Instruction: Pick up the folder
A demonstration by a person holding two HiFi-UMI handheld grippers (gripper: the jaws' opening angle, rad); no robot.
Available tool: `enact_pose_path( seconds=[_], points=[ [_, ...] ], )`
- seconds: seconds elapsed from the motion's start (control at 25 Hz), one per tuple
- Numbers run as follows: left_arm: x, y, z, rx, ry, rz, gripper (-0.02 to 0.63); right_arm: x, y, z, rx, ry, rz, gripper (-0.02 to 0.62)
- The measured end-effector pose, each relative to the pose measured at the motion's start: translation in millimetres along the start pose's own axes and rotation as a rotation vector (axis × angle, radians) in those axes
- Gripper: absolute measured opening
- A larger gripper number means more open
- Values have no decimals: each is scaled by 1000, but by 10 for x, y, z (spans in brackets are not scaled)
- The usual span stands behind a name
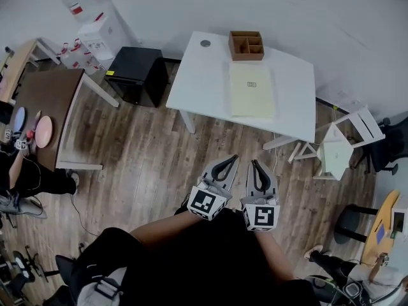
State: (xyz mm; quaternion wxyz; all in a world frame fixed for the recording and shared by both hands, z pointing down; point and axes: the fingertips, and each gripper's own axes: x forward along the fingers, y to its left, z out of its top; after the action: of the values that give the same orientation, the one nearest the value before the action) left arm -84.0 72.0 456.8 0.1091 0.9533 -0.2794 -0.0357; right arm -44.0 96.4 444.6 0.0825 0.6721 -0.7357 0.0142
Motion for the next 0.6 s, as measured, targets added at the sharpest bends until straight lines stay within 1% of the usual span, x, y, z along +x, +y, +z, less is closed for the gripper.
enact_pose_path(
  seconds=[0.08,0.2,0.32,0.44,0.6],
  points=[
    [86,91,15,4,6,-15,14,79,1,20,4,-17,6,37],
    [126,220,6,-1,13,-23,14,143,-21,-17,-7,7,0,37],
    [138,359,-38,-6,35,-13,14,240,-102,-72,0,22,-20,37],
    [226,437,-140,-19,65,-8,14,346,-227,-117,29,28,-44,37],
    [390,521,-186,-15,72,13,14,512,-380,-197,60,30,-40,37]
  ],
)
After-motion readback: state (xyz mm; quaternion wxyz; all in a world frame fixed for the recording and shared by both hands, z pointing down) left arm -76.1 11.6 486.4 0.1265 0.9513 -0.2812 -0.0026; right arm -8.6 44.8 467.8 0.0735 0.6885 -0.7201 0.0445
